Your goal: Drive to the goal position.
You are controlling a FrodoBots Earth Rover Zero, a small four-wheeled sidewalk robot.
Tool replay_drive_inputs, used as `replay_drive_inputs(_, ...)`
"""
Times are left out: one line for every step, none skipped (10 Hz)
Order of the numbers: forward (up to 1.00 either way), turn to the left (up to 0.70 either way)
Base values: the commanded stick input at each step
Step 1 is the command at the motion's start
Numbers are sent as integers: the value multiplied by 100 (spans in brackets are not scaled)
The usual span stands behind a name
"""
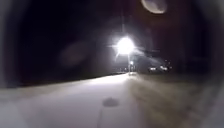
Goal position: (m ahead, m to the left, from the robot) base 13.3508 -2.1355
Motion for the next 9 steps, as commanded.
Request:
replay_drive_inputs(100,0)
replay_drive_inputs(100,0)
replay_drive_inputs(100,0)
replay_drive_inputs(100,0)
replay_drive_inputs(100,0)
replay_drive_inputs(100,0)
replay_drive_inputs(100,0)
replay_drive_inputs(100,0)
replay_drive_inputs(100,0)
